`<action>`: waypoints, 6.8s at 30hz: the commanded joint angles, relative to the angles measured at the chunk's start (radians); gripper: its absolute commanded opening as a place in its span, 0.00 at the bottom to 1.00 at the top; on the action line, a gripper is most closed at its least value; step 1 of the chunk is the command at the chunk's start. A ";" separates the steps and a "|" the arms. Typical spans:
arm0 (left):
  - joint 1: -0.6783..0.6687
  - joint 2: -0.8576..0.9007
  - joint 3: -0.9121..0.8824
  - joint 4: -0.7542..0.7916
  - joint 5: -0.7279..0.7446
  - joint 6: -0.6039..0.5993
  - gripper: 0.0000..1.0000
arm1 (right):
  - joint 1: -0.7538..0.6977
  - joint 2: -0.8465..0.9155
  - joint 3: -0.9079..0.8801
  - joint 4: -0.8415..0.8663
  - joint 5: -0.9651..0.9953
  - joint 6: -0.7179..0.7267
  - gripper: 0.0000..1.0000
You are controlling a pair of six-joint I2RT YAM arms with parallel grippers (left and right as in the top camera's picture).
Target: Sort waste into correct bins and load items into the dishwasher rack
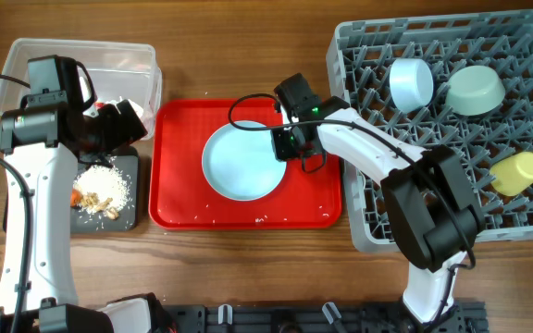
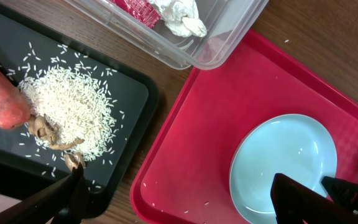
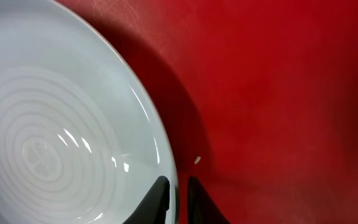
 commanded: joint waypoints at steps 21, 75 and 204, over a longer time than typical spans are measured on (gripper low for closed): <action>-0.002 0.005 0.000 -0.001 -0.010 0.002 0.96 | 0.000 0.028 -0.011 -0.124 0.030 0.056 0.06; -0.004 0.005 0.000 0.008 -0.004 0.002 0.97 | -0.430 -0.602 0.036 -0.106 0.183 -0.136 0.78; -0.159 -1.436 -1.339 1.053 0.058 0.230 1.00 | -0.533 -2.008 -1.339 0.637 0.102 -0.303 1.00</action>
